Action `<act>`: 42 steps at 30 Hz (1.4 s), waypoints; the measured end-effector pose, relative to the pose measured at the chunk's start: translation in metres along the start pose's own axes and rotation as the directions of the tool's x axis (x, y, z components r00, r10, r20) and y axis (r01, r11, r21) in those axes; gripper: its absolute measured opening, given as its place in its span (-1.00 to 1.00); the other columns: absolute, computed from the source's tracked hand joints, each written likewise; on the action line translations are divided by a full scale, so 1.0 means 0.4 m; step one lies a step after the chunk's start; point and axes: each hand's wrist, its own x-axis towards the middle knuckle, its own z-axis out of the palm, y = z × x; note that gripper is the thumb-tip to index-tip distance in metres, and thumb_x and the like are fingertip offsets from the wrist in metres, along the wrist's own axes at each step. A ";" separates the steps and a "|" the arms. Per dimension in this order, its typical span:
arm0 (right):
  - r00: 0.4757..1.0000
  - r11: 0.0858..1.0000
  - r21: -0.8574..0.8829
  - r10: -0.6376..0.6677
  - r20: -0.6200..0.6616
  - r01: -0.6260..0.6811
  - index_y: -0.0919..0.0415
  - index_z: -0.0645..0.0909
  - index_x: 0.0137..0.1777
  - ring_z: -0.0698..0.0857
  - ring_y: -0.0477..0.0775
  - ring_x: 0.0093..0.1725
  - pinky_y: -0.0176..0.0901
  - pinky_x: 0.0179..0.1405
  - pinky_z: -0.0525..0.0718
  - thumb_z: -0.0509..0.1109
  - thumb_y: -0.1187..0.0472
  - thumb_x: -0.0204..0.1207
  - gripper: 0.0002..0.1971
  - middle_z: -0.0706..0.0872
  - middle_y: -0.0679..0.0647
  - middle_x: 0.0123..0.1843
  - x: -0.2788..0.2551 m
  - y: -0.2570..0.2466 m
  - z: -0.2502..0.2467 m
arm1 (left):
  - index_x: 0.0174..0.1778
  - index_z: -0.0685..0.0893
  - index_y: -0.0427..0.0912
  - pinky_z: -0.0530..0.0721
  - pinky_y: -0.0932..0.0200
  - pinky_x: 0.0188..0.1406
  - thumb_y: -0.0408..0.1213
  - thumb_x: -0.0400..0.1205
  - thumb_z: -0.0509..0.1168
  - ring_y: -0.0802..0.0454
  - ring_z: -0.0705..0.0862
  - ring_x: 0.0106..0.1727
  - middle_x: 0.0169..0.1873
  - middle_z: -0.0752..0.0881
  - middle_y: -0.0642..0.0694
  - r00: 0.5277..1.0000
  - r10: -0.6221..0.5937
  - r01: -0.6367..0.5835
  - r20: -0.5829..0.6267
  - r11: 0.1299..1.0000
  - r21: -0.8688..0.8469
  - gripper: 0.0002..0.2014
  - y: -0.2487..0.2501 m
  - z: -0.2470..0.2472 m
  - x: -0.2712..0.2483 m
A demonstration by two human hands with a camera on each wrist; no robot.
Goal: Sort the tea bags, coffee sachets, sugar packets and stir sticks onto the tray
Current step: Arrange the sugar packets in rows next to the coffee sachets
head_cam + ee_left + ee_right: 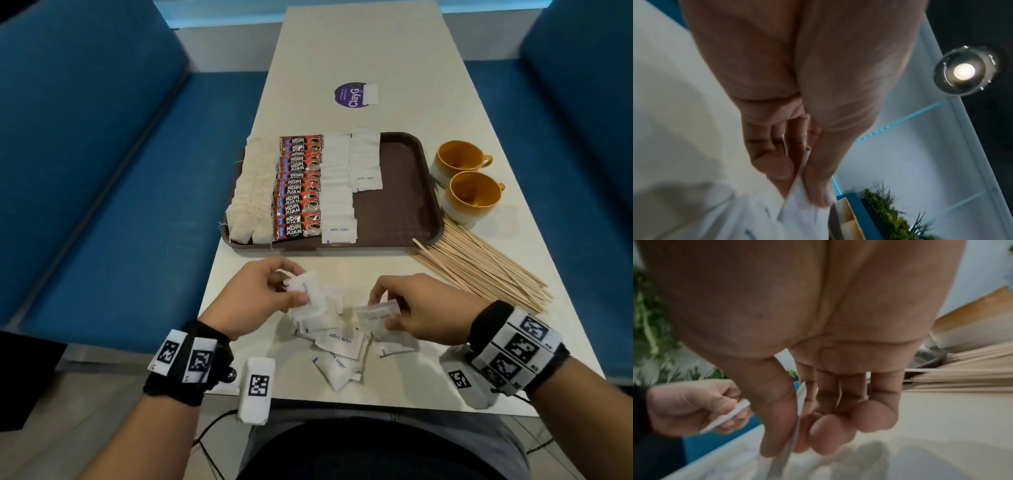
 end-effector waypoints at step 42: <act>0.997 0.990 -0.116 -0.074 0.029 0.077 -0.21 0.54 0.44 0.63 -0.26 0.11 -0.33 0.10 0.58 0.52 0.00 0.56 -0.54 0.69 -0.17 0.16 -0.050 0.017 0.045 | -0.05 0.73 -0.11 0.58 0.11 -0.07 -0.23 0.53 0.55 -0.05 0.66 0.01 -0.07 0.73 -0.05 0.981 0.097 -0.184 0.168 0.739 0.648 -0.84 0.049 0.126 0.072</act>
